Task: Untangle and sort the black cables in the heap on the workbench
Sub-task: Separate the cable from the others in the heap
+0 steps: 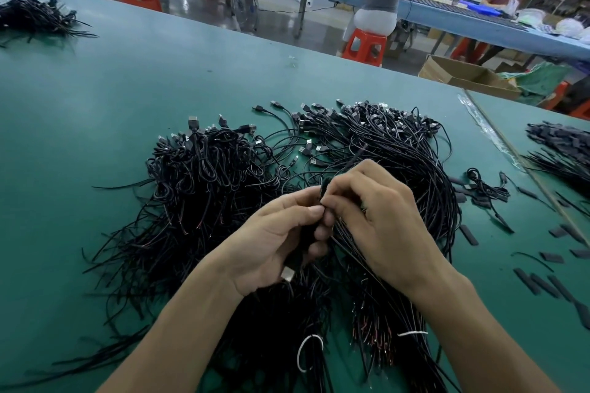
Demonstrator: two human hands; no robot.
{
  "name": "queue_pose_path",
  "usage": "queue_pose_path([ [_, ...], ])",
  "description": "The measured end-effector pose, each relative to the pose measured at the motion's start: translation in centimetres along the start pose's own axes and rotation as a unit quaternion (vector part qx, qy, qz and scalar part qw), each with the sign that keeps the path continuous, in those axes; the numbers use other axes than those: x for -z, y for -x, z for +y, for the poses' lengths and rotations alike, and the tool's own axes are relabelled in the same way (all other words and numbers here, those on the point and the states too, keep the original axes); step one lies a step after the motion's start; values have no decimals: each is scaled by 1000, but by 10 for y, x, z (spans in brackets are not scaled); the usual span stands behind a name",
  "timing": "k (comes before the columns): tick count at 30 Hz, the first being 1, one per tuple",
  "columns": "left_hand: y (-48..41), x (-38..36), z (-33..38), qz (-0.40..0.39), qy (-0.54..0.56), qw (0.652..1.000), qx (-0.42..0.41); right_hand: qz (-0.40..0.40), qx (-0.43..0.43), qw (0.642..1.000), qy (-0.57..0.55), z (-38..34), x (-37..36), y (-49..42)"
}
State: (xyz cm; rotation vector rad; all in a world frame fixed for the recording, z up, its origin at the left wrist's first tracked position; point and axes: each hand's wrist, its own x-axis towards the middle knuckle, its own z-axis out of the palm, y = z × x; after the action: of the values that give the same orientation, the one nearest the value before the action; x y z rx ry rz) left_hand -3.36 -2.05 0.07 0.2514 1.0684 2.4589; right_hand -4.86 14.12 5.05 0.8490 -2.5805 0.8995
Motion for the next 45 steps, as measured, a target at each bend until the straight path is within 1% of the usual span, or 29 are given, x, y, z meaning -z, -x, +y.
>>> queue_pose_path([
  [2,-1,3,-3,48,-41,998,-14,16,-9,1000,-9,0,-1,0],
  [3,-2,5,-5,83,-86,992,-27,22,-9,1000,-8,-1,-1,1],
  [4,-4,6,-6,128,-145,980,-48,28,-6,1000,-4,0,-2,1],
  [6,-5,8,-7,240,-248,934,-92,44,1,999,1,1,-4,2],
  [7,-5,9,-7,277,-275,914,-114,56,1,998,-1,2,-6,3],
  [8,-4,9,-8,291,-287,904,-129,71,-2,997,-8,2,-8,3],
  [10,-3,6,-10,279,-289,905,-143,106,-16,993,-39,1,-15,5],
  [13,-5,-6,-14,243,-222,934,-137,143,-29,982,-122,-5,-27,10],
  [15,-7,-8,-11,242,-182,944,-132,132,-40,978,-159,-8,-33,11],
  [17,-5,-7,-5,230,-113,959,-125,112,-62,978,-167,-7,-35,13],
  [18,-3,-8,-1,215,-73,966,-124,103,-71,978,-167,-6,-36,13],
  [19,-1,-8,2,198,-59,969,-132,91,-81,978,-170,-5,-35,14],
  [22,3,-12,8,180,-107,966,-153,44,-117,971,-202,-2,-35,14],
  [26,4,-9,9,186,-193,943,-197,7,-139,960,-241,4,-31,10],
  [28,5,-6,8,161,-262,929,-205,15,-151,956,-251,9,-26,7],
  [30,6,-3,5,158,-351,900,-205,38,-164,951,-259,12,-22,5],
  [33,0,-1,-3,177,-449,844,-235,60,-171,949,-259,12,-21,4],
  [34,0,-3,-6,180,-470,830,-238,67,-170,948,-261,11,-21,4],
  [35,-2,-4,-9,185,-482,825,-230,75,-166,947,-263,10,-20,4],
  [37,-2,-6,-10,192,-476,831,-213,78,-146,947,-274,4,-19,4],
  [38,-1,-6,-9,189,-456,845,-206,69,-134,948,-282,1,-19,4],
  [40,1,-7,-4,170,-380,891,-183,43,-117,949,-291,-5,-19,6],
  [41,1,-8,-1,166,-322,917,-166,36,-110,951,-285,-8,-20,8],
  [42,2,-8,2,167,-269,936,-152,31,-105,955,-276,-9,-20,8],
  [43,3,-6,4,170,-246,943,-150,27,-101,958,-269,-10,-21,9],
  [45,6,-6,6,160,-255,939,-165,15,-100,961,-257,-10,-21,10],
])
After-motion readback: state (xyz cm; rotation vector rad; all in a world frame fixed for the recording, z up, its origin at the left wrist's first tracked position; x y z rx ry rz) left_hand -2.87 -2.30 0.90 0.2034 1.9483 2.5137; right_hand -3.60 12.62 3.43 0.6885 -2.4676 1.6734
